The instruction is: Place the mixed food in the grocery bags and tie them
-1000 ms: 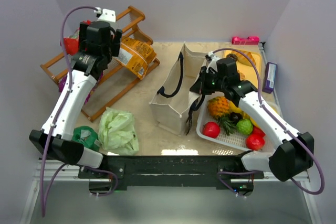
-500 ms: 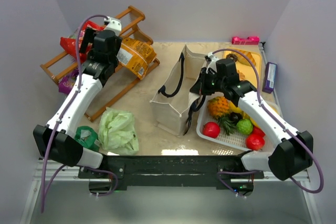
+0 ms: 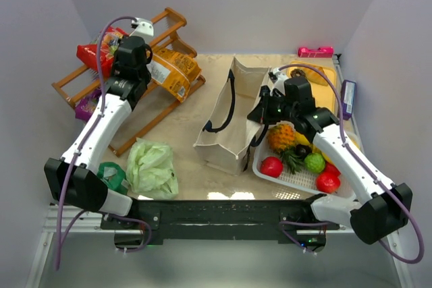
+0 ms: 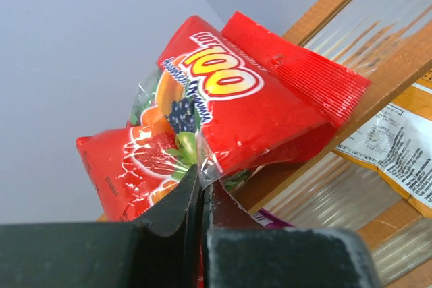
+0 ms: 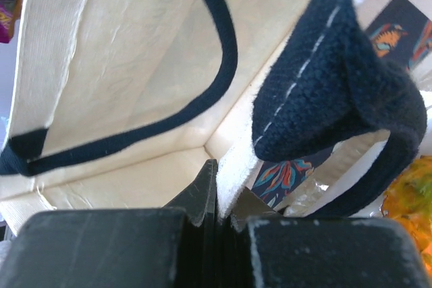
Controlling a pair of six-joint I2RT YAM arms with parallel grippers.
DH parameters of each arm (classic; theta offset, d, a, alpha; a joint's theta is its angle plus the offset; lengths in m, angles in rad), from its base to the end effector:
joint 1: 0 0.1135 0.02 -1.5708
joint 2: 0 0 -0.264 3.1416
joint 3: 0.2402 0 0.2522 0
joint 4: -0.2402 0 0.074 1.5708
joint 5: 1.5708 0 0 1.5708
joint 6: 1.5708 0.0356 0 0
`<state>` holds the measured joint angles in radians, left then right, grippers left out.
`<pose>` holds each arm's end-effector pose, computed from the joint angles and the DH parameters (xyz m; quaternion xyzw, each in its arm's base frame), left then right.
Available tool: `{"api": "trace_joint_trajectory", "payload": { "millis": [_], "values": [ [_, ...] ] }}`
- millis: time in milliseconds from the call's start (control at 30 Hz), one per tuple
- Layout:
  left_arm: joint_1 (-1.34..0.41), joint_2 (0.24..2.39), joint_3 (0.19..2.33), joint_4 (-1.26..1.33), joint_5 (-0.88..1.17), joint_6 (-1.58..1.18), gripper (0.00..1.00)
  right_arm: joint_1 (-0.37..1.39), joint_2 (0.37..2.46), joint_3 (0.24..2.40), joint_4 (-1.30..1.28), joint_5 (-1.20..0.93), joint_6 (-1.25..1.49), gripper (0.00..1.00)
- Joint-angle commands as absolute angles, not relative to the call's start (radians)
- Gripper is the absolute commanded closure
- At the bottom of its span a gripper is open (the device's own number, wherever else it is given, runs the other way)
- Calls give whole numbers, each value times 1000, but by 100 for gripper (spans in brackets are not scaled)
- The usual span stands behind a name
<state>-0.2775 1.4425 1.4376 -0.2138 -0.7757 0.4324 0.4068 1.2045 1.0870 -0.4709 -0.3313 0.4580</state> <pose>0.3228 -0.0660 0.4126 0.0291 0.7593 0.3389 0.5547 0.2391 0.1156 0.3311 -0.0555 0.8714 0.3270 0.3615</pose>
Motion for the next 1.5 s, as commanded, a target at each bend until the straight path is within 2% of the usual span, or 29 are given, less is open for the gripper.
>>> {"api": "trace_joint_trajectory", "payload": {
  "millis": [0,133,233,333,367,467,700,767,1033,1200,1367,1467],
  "values": [
    [-271,1433,1469,-244,-764,381,100,408,1161,1091,-451,-316,434,100],
    [-287,1329,1543,-339,-585,273,100,408,1160,1086,-451,-292,428,100],
    [-287,1214,1598,-357,-361,163,100,408,1167,1088,-446,-288,428,100],
    [-287,1144,1647,-360,-64,25,100,407,1180,1100,-449,-290,434,100],
    [-288,1144,1663,-365,97,-54,100,408,1183,1103,-456,-285,434,100],
    [-320,1175,1715,-374,314,-188,100,408,1180,1115,-466,-272,433,100],
    [-719,1304,1643,-223,328,-321,100,408,1180,1124,-479,-241,431,100],
    [-761,1341,1646,-221,315,-343,100,407,1175,1124,-480,-233,433,100],
    [-776,1298,1439,-48,212,-472,100,407,1134,1109,-485,-241,446,100],
    [-775,1269,1333,-41,160,-494,100,408,1115,1108,-485,-244,452,100],
    [-775,1241,1258,-78,3,-447,100,408,1112,1109,-488,-250,457,100],
    [-775,1271,1256,-107,35,-428,100,407,1111,1104,-485,-255,459,100]
  ]
}}
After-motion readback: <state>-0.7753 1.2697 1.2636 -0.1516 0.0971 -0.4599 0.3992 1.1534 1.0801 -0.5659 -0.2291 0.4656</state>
